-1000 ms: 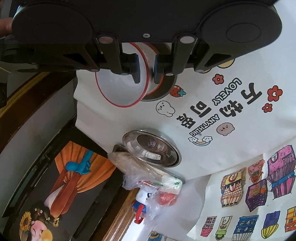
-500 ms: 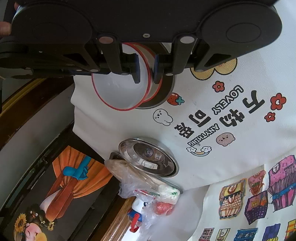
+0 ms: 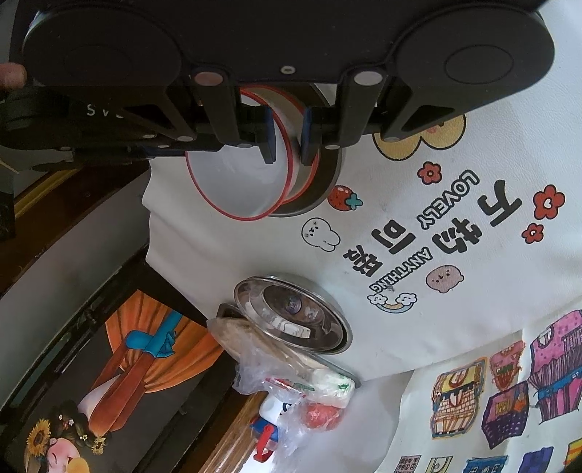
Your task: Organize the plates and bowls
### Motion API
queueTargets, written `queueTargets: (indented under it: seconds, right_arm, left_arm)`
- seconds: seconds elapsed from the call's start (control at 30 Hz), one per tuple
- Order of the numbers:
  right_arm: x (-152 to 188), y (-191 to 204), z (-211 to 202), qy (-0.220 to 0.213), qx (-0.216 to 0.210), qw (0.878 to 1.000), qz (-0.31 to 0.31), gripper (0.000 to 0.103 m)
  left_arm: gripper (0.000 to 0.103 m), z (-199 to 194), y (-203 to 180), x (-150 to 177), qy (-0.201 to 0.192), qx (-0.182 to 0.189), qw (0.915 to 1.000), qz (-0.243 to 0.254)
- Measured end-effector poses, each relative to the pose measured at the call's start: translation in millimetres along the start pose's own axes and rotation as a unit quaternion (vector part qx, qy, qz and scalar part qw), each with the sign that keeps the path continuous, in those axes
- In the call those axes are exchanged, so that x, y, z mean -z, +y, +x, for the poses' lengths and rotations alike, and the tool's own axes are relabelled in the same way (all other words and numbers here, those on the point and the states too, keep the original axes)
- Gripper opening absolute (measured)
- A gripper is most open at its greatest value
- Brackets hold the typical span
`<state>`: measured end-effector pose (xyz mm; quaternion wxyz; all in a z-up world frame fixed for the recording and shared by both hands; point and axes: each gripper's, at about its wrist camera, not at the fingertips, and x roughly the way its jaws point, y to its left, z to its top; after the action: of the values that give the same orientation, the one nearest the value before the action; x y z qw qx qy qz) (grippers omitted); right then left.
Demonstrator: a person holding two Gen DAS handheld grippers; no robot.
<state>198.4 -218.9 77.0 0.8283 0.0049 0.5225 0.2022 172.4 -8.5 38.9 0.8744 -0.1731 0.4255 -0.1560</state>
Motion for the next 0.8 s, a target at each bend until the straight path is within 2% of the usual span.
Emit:
queueTargets:
  seconds: [0.23, 0.37, 0.53, 0.8]
  right_arm:
    - [-9, 11, 3, 0.028, 0.019, 0.999, -0.033, 0.016]
    - [-12, 21, 7, 0.048, 0.043, 0.996, -0.063, 0.016]
    - [-18, 29, 9, 0.053, 0.061, 0.994, -0.079, 0.016]
    - [-23, 27, 8, 0.056, 0.059, 0.994, -0.076, 0.016]
  left_arm:
    - [0.014, -2, 2, 0, 0.005, 0.000, 1.0000, -0.003]
    - [0.014, -2, 0, 0, 0.008, -0.005, 1.0000, 0.002]
    - [0.014, -2, 2, -2, 0.012, -0.006, 0.9999, -0.002]
    - [0.016, -4, 6, -4, 0.017, 0.004, 0.9998, -0.009]
